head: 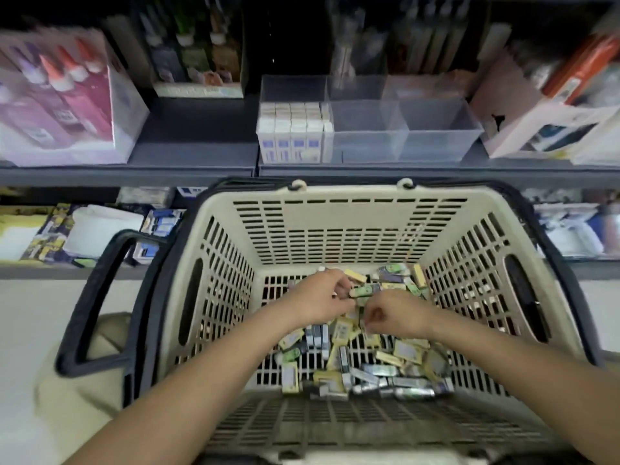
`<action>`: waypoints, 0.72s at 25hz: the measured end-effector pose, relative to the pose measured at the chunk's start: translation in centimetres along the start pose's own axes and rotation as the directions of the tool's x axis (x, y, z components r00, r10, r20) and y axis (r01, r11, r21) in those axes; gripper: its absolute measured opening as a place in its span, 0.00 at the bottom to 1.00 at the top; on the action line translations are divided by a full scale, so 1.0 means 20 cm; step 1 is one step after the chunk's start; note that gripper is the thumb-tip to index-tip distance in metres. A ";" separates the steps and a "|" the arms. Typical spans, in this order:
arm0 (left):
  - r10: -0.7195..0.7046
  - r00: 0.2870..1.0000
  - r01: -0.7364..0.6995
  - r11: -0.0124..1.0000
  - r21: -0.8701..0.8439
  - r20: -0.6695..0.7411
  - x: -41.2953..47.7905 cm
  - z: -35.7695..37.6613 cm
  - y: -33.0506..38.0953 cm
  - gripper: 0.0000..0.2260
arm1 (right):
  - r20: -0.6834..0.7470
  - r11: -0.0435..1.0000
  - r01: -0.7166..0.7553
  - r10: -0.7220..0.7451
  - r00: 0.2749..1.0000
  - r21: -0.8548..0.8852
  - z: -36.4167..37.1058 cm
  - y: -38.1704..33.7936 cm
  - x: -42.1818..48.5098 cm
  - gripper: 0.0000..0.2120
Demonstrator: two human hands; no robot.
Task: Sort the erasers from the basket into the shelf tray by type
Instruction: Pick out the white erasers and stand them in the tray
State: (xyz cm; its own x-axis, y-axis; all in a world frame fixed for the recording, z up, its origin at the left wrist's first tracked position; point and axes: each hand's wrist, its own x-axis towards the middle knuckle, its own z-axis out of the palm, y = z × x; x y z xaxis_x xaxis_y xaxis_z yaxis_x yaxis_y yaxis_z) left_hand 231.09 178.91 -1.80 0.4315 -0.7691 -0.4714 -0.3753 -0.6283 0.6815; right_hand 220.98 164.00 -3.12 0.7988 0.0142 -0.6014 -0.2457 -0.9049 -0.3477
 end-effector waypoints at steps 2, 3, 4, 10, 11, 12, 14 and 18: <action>-0.020 0.998 0.020 1.000 -0.007 0.057 -0.02 0.04 -0.04 0.16 | 0.129 0.997 0.014 -0.005 0.992 -0.070 0.10 0.00 0.00 0.09; -0.035 0.997 0.037 0.999 -0.024 0.071 -0.03 0.07 -0.06 0.15 | 0.195 0.995 0.024 -0.005 0.981 -0.097 0.13 0.00 -0.01 0.11; -0.053 0.995 0.057 0.998 -0.037 0.086 -0.03 0.08 -0.08 0.15 | 0.259 0.993 0.034 -0.003 0.966 -0.116 0.17 0.00 -0.01 0.14; -0.111 0.969 0.123 0.992 -0.042 0.219 -0.02 0.17 -0.13 0.12 | 0.235 0.958 0.086 -0.021 0.972 -0.272 0.28 -0.07 -0.02 0.15; -0.100 0.968 0.114 0.992 -0.049 0.229 -0.02 0.18 -0.14 0.11 | 0.195 0.975 0.067 -0.025 0.980 -0.212 0.26 -0.07 -0.02 0.14; -0.092 0.965 0.108 0.993 -0.055 0.244 -0.02 0.18 -0.14 0.10 | 0.155 0.992 0.045 -0.026 0.988 -0.118 0.21 -0.05 -0.01 0.12; -0.099 0.954 0.125 0.990 -0.073 0.283 -0.02 0.17 -0.15 0.10 | 0.088 0.986 0.000 -0.015 0.996 0.164 0.12 -0.01 0.00 0.08; -0.123 0.952 0.192 0.953 -0.235 0.282 -0.02 0.12 -0.16 0.05 | 0.011 0.783 -0.039 0.041 0.999 0.620 0.06 0.01 0.00 0.01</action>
State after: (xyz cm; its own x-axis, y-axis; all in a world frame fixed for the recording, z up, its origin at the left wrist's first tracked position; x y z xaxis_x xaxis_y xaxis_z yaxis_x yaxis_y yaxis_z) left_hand 230.06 181.03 -5.17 0.2256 -0.6877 -0.6900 -0.0820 -0.7192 0.6899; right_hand 220.26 164.32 -4.05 0.7818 -0.0184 -0.6233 -0.5645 -0.4456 -0.6948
